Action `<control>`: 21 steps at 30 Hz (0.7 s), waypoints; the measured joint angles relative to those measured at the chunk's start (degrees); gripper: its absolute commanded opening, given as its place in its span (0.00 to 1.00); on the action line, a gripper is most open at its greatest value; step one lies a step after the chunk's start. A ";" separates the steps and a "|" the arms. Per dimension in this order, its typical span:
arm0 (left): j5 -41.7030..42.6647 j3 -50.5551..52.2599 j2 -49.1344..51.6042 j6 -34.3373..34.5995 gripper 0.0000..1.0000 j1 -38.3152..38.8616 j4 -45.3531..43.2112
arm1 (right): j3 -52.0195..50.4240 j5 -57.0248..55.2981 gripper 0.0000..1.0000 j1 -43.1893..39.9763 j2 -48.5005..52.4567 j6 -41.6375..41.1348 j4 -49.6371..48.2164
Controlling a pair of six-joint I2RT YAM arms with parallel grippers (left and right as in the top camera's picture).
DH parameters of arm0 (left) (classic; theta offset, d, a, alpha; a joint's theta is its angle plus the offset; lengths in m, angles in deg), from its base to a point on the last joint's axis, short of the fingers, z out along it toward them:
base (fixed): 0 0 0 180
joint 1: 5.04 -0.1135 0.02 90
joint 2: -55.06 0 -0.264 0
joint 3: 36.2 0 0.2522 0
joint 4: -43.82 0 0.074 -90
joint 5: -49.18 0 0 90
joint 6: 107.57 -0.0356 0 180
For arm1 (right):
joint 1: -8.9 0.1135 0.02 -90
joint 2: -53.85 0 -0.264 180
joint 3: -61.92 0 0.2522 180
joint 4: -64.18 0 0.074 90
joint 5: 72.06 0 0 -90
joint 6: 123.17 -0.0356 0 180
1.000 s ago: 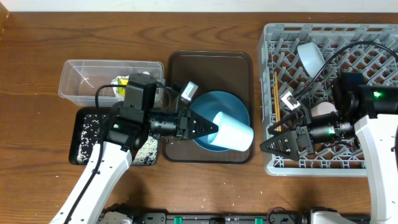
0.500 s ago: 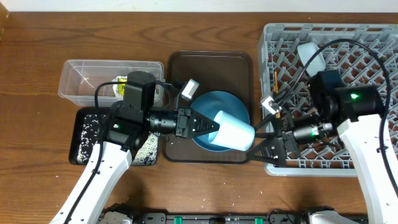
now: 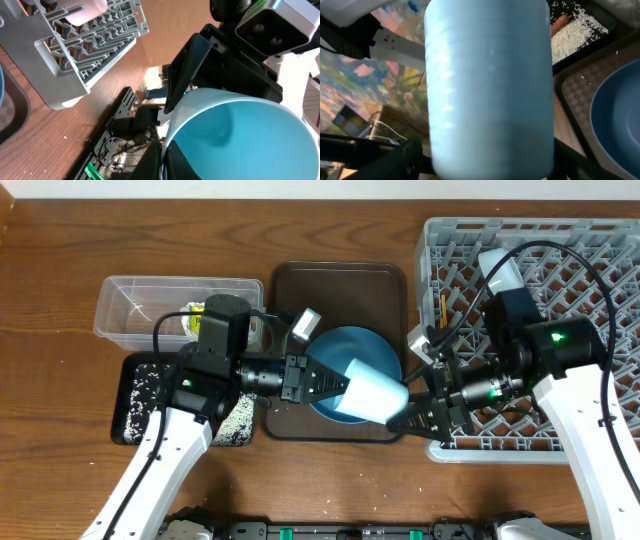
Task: Sort waste into correct bins and load items into the dishwasher rack
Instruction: 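Grasp the light-blue cup with the right gripper from the left gripper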
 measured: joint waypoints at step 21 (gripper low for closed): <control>-0.26 0.00 -0.04 0.00 0.06 -0.02 -0.04 | -0.22 1.66 0.62 0.00 0.00 -0.04 -7.54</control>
